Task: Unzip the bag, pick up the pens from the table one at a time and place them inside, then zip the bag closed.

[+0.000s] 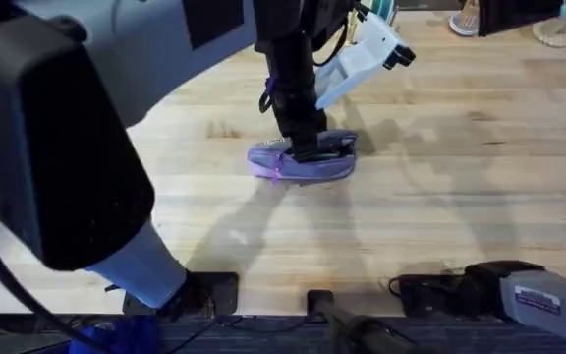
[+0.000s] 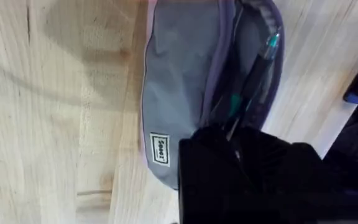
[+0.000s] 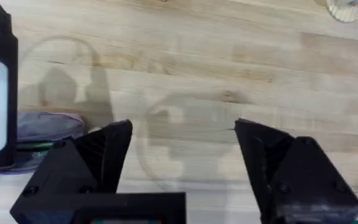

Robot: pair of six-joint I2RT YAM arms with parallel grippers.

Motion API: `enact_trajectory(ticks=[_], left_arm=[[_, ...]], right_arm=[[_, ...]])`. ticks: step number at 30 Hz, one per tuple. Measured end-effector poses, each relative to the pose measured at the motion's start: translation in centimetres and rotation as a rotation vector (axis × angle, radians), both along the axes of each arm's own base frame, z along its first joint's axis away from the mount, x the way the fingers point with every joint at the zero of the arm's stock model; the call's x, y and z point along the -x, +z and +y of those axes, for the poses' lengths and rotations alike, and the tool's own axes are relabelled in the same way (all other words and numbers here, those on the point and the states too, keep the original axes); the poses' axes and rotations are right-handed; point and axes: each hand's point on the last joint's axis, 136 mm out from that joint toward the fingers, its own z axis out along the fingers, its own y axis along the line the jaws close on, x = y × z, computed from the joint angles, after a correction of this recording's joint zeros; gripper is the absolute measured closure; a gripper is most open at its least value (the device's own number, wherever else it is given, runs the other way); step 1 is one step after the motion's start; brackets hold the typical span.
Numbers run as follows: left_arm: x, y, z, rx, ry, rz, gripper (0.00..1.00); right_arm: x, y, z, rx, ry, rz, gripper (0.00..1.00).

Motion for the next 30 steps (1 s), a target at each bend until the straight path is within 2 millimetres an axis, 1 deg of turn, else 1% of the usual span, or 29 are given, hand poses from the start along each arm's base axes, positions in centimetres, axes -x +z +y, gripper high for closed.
enact_trajectory(ticks=[2, 6, 7, 9, 11, 12, 13, 14, 15, 16, 18, 30], left_arm=[[-0.03, -0.01, 0.01, -0.001, 0.000, -0.002, 0.935], [-0.05, -0.01, 0.03, -0.002, -0.001, -0.003, 0.892], [-0.07, -0.02, 0.03, -0.002, -0.003, -0.004, 0.869], [-0.09, -0.03, 0.10, -0.005, -0.004, -0.005, 0.768], [-0.12, -0.05, 0.16, -0.008, -0.004, -0.007, 0.628], [-0.15, -0.05, 0.18, -0.009, -0.007, -0.009, 0.510], [-0.15, -0.06, 0.17, -0.009, -0.006, -0.010, 0.365], [-0.14, -0.05, 0.17, -0.009, -0.007, -0.009, 0.197], [-0.10, -0.04, 0.17, -0.009, -0.005, -0.007, 0.069], [0.00, -0.03, 0.28, -0.013, -0.008, -0.003, 0.021], [0.00, -0.03, 0.28, -0.013, -0.008, -0.004, 0.007], [-0.30, -0.03, 0.22, -0.011, -0.009, -0.018, 0.005]], right_arm=[[0.00, 0.00, 0.01, 0.000, 0.000, 0.000, 0.005], [0.00, 0.00, 0.00, 0.000, 0.000, 0.000, 0.005], [0.00, 0.00, 0.00, 0.000, 0.000, 0.000, 0.005], [0.00, 0.00, 0.00, 0.000, 0.000, 0.000, 0.005], [0.00, 0.00, 0.01, 0.000, 0.001, 0.000, 0.005], [0.00, 0.00, 0.00, 0.000, 0.000, 0.000, 0.005], [0.00, 0.00, 0.00, 0.000, 0.000, 0.000, 0.005], [0.00, 0.00, 0.00, 0.000, 0.000, 0.000, 0.006], [0.00, 0.00, 0.00, 0.000, 0.000, 0.000, 0.006], [0.00, 0.00, 0.00, 0.000, 0.000, 0.000, 0.006], [0.00, 0.00, 0.01, 0.000, 0.000, 0.000, 0.006], [-0.01, 0.01, 0.01, 0.000, 0.000, 0.000, 0.005]])
